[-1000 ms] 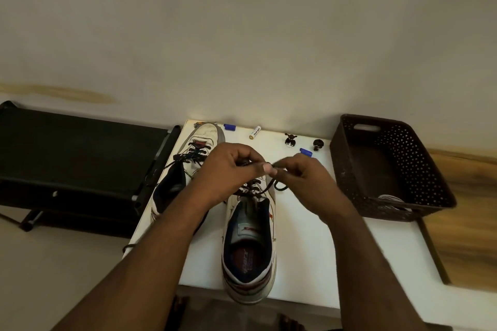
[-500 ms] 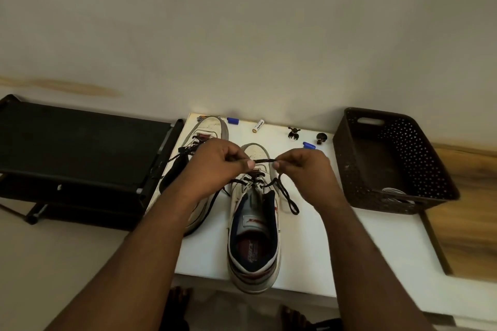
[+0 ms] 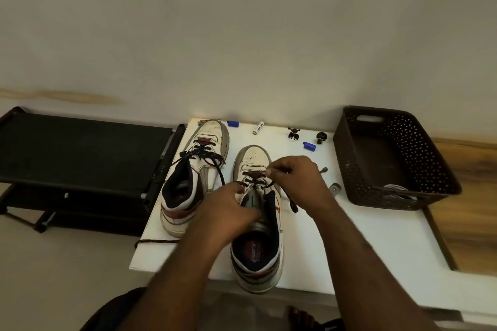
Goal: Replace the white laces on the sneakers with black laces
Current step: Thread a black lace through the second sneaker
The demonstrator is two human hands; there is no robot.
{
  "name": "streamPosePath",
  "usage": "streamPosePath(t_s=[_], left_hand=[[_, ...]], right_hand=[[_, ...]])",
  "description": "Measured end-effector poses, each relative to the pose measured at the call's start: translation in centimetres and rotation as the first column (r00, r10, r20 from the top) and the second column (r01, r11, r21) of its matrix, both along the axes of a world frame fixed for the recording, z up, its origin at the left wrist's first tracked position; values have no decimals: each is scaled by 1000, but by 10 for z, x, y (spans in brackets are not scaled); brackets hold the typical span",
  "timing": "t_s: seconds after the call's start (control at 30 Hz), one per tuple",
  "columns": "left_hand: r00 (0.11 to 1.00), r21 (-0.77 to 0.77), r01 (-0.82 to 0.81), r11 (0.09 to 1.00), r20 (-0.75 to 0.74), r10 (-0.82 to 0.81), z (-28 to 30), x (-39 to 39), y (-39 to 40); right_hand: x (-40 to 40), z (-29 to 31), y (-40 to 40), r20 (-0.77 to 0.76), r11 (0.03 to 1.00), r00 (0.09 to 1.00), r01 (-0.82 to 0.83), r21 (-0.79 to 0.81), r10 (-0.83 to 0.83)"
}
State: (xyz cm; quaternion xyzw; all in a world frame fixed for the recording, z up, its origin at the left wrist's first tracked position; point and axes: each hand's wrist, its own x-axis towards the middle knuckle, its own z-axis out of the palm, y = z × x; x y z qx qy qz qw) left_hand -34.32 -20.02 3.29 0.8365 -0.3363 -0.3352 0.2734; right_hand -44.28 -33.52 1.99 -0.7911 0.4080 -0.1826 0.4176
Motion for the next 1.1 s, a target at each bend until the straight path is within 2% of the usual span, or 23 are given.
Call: streamPosePath(t_s=[0.07,0.13,0.23,0.4,0.57,0.67,0.8,0.93,1.1], left_hand=[[986,32,-6,999,168,1,-8,-12,-5],[964,54,-50,997,265,34,-10,-11,-15],[949,100,-64,993,313,30,-8,-2,-29],[899,210,32,977,422,-120,-1,0,-45],[881,225,77,971,440,-172,4,2,-53],[922,191,64,980,365,-131,1,15,-53],[996,125,-58,990,74,49,-8,39,-49],[975,69,-143,987,-160,152,-9,42,-46],[962,71,-101,992,-248,116,-2,34,-46]], right_hand=[[1,-1,3,-65,999,997,-31,10,32],[4,-3,6,-62,998,998,-28,47,31],[6,-3,7,-71,994,997,-13,111,21],[7,-6,7,-29,993,999,-21,119,25],[11,-5,10,96,978,995,8,209,-29],[10,-4,13,152,965,988,-61,257,22],[7,-2,9,100,966,994,-74,248,50],[8,-4,5,-67,991,997,-27,132,36],[9,-5,6,-143,998,988,-56,30,59]])
